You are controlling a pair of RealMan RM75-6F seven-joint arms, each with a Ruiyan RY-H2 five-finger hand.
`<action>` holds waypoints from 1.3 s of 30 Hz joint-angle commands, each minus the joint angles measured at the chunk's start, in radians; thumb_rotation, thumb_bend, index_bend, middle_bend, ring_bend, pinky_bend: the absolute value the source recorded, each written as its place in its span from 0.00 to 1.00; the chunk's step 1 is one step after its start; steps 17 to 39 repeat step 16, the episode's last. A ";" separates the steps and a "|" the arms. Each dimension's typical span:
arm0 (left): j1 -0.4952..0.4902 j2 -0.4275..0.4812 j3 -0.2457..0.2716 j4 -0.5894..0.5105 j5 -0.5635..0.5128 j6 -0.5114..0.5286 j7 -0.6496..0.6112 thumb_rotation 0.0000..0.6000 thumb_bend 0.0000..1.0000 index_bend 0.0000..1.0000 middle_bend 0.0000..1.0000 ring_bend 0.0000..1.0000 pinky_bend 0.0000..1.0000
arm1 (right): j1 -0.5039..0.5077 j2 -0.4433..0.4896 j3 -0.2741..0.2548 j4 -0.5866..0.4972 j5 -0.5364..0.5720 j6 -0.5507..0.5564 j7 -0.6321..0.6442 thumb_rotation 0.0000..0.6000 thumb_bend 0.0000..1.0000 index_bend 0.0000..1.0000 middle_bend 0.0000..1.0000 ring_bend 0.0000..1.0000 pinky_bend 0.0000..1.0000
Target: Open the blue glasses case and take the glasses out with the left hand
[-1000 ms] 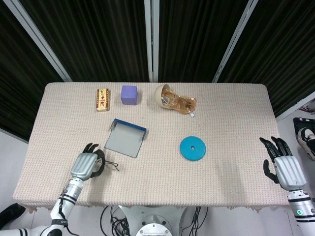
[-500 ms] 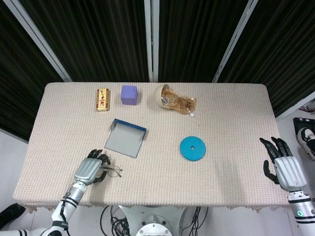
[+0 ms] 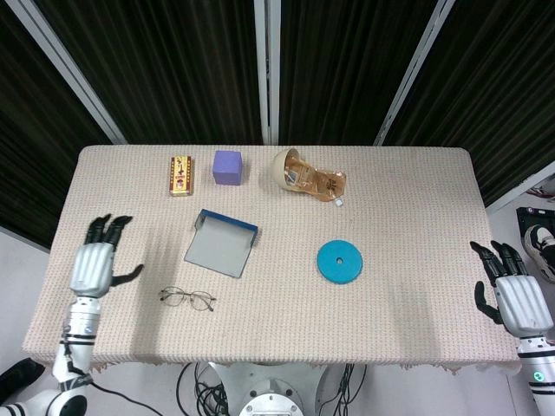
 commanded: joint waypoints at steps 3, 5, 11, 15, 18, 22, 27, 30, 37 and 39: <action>0.118 0.089 0.003 0.189 0.034 0.076 -0.156 1.00 0.18 0.18 0.15 0.00 0.00 | -0.020 0.007 0.002 -0.002 0.020 0.013 0.022 1.00 0.47 0.00 0.16 0.00 0.00; 0.161 0.094 0.033 0.209 0.065 0.118 -0.176 1.00 0.18 0.19 0.15 0.00 0.00 | -0.032 0.006 -0.003 -0.004 0.018 0.028 0.032 1.00 0.42 0.00 0.16 0.00 0.00; 0.272 0.117 0.135 0.119 0.138 0.204 -0.104 1.00 0.18 0.19 0.15 0.00 0.00 | -0.071 -0.003 -0.022 -0.011 -0.005 0.078 0.045 1.00 0.37 0.00 0.16 0.00 0.00; 0.331 0.127 0.175 0.043 0.184 0.267 -0.048 1.00 0.18 0.20 0.15 0.00 0.00 | -0.084 0.001 -0.034 -0.027 -0.017 0.087 0.042 1.00 0.37 0.00 0.15 0.00 0.00; 0.343 0.130 0.184 0.024 0.193 0.276 -0.037 1.00 0.18 0.19 0.15 0.00 0.00 | -0.084 0.002 -0.036 -0.031 -0.024 0.089 0.039 1.00 0.37 0.00 0.14 0.00 0.00; 0.343 0.130 0.184 0.024 0.193 0.276 -0.037 1.00 0.18 0.19 0.15 0.00 0.00 | -0.084 0.002 -0.036 -0.031 -0.024 0.089 0.039 1.00 0.37 0.00 0.14 0.00 0.00; 0.343 0.130 0.184 0.024 0.193 0.276 -0.037 1.00 0.18 0.19 0.15 0.00 0.00 | -0.084 0.002 -0.036 -0.031 -0.024 0.089 0.039 1.00 0.37 0.00 0.14 0.00 0.00; 0.343 0.130 0.184 0.024 0.193 0.276 -0.037 1.00 0.18 0.19 0.15 0.00 0.00 | -0.084 0.002 -0.036 -0.031 -0.024 0.089 0.039 1.00 0.37 0.00 0.14 0.00 0.00; 0.343 0.130 0.184 0.024 0.193 0.276 -0.037 1.00 0.18 0.19 0.15 0.00 0.00 | -0.084 0.002 -0.036 -0.031 -0.024 0.089 0.039 1.00 0.37 0.00 0.14 0.00 0.00; 0.343 0.130 0.184 0.024 0.193 0.276 -0.037 1.00 0.18 0.19 0.15 0.00 0.00 | -0.084 0.002 -0.036 -0.031 -0.024 0.089 0.039 1.00 0.37 0.00 0.14 0.00 0.00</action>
